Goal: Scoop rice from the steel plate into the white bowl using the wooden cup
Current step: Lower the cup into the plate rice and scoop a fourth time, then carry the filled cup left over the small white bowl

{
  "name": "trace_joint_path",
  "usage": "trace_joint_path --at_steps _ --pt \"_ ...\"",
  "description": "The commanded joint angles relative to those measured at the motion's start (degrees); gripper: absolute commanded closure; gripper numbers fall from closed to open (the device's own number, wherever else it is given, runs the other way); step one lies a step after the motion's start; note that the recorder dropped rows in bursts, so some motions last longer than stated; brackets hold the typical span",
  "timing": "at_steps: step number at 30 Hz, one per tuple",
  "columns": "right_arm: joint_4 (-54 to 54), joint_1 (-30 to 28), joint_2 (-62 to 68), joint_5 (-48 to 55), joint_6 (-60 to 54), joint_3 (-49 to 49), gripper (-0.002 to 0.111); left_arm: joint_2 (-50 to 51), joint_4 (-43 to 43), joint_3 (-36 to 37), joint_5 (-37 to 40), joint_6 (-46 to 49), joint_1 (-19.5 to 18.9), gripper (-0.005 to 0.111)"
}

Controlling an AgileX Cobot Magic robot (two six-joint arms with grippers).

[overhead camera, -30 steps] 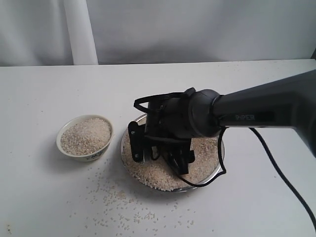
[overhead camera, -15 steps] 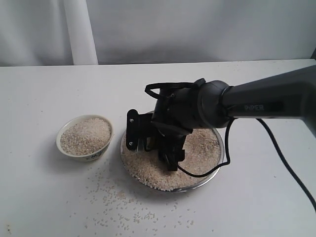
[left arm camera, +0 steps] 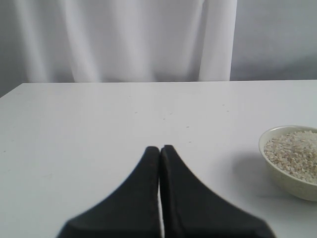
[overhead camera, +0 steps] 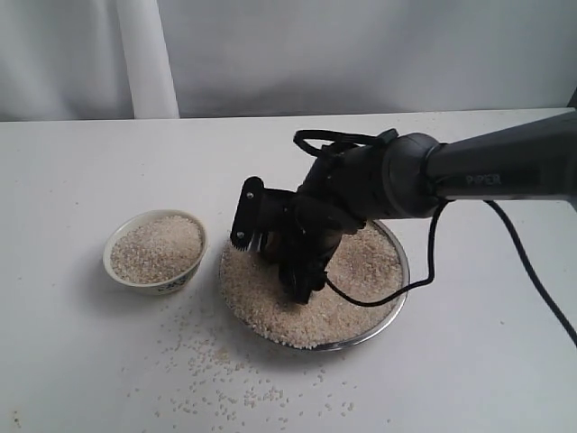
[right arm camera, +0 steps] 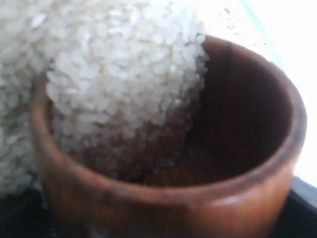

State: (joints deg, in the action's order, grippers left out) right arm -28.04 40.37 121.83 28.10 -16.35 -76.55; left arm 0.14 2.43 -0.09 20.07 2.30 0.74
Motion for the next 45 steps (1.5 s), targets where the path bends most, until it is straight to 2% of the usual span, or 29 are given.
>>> trace_joint_path --at_steps 1,8,10,20,22,27,30,35,41,45 --pt "4.7 -2.0 -0.3 -6.7 0.1 5.8 0.108 -0.1 0.0 0.1 -0.3 -0.2 0.1 0.107" --pt "8.2 -5.5 -7.4 -23.9 0.1 16.9 0.108 -0.1 0.0 0.1 -0.3 -0.2 0.1 0.107" --pt "10.6 -6.1 -10.9 -33.0 0.2 20.8 0.108 -0.1 0.0 0.1 -0.3 -0.2 0.1 0.107" --pt "10.7 -5.6 -20.1 -42.8 4.4 21.1 0.108 -0.1 0.0 0.1 -0.3 -0.2 0.1 0.107" --pt "10.7 -4.9 -20.0 -39.7 4.4 18.4 0.108 -0.1 0.0 0.1 -0.3 -0.2 0.1 0.107" --pt "10.3 -1.3 -15.7 -22.0 2.7 2.7 0.108 -0.1 0.0 0.1 -0.3 -0.2 0.1 0.107" --pt "9.3 1.7 -9.9 -12.2 1.1 -7.9 0.108 -0.1 0.0 0.1 -0.3 -0.2 0.1 0.107" --pt "4.8 5.0 -1.0 -1.5 1.2 -22.2 0.108 -0.1 0.0 0.1 -0.3 -0.2 0.1 0.107" --pt "-5.8 9.5 10.8 12.6 1.4 -39.3 0.108 -0.1 0.0 0.1 -0.3 -0.2 0.1 0.107" --pt "-13.7 12.0 16.1 17.6 1.4 -45.5 0.108 -0.1 0.0 0.1 -0.3 -0.2 0.1 0.107"
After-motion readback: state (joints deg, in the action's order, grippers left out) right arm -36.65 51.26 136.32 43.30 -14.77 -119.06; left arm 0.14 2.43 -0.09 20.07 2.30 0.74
